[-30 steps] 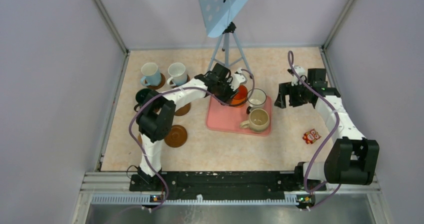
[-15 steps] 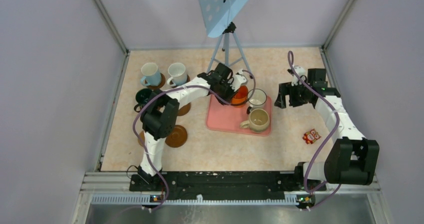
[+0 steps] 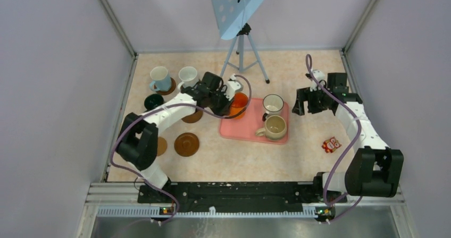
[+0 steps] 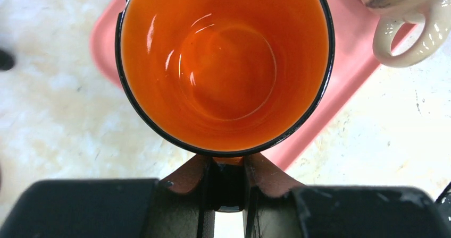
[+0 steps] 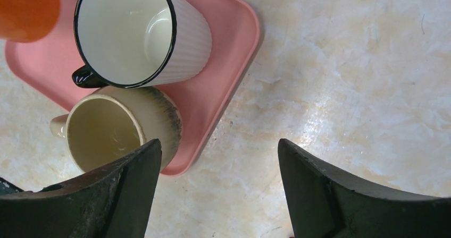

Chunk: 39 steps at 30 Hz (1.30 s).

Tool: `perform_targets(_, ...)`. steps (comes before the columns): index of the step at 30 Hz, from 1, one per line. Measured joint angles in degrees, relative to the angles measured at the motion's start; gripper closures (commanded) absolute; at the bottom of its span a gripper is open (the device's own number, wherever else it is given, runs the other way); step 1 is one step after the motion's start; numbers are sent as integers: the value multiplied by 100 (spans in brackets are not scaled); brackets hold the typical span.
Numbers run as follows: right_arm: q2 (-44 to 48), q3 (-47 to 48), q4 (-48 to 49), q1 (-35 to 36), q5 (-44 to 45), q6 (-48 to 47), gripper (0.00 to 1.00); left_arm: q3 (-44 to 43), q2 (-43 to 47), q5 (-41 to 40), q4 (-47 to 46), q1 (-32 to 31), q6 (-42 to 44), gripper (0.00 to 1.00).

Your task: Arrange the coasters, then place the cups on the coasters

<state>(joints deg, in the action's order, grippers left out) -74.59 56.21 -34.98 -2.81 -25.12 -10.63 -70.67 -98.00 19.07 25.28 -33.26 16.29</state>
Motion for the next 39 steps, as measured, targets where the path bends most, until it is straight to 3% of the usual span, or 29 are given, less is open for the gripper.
perform_targets(17, -197, 0, 63, 0, -238, -42, 22, 1714, 2457, 33, -31, 1744, -76, 100)
perform_targets(23, -382, 0, 205, 0, -374, -22, 22, 2247, 2951, -68, -155, 2446, 92, 100)
perform_targets(39, -546, 17, 227, 0, -501, -28, 22, 2623, 2494, 4, -872, 2896, 911, 100)
